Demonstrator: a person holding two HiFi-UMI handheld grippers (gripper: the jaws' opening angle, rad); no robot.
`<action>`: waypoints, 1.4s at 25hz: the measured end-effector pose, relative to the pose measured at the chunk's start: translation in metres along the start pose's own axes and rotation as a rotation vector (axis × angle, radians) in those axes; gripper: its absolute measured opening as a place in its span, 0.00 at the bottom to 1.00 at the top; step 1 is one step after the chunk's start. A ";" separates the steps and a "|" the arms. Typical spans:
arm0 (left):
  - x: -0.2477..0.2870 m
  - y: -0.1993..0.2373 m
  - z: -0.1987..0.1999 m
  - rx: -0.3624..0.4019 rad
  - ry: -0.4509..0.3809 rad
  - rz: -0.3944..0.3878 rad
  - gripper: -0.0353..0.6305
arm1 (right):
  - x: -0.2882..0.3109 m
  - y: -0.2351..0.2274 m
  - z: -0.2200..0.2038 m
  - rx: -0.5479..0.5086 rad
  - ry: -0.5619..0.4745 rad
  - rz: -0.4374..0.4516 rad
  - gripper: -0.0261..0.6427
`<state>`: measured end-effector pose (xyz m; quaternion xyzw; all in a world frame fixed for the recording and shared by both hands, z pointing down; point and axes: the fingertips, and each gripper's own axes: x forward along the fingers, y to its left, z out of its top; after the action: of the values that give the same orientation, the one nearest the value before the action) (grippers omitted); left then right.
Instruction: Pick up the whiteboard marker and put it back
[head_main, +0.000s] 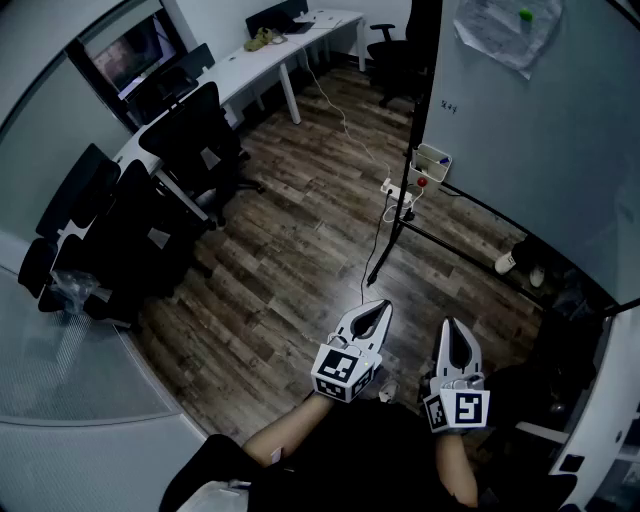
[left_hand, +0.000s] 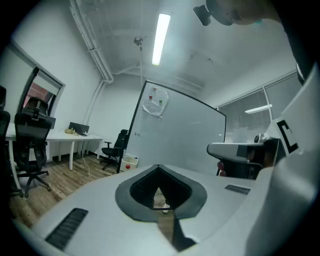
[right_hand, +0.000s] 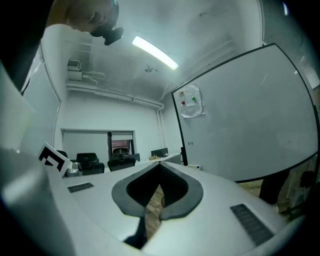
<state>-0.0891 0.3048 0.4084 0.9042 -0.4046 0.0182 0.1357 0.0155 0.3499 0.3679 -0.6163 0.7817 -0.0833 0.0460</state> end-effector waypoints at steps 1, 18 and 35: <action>0.000 0.001 0.000 -0.001 0.000 0.002 0.05 | 0.000 0.000 0.000 -0.001 0.001 0.002 0.06; -0.004 0.021 -0.005 -0.003 0.012 0.005 0.05 | 0.013 0.009 -0.004 0.007 -0.006 0.002 0.06; -0.012 0.079 -0.008 -0.021 0.032 -0.044 0.05 | 0.050 0.042 -0.024 -0.016 0.027 -0.074 0.06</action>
<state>-0.1549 0.2659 0.4324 0.9110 -0.3824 0.0255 0.1523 -0.0405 0.3123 0.3852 -0.6439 0.7596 -0.0871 0.0275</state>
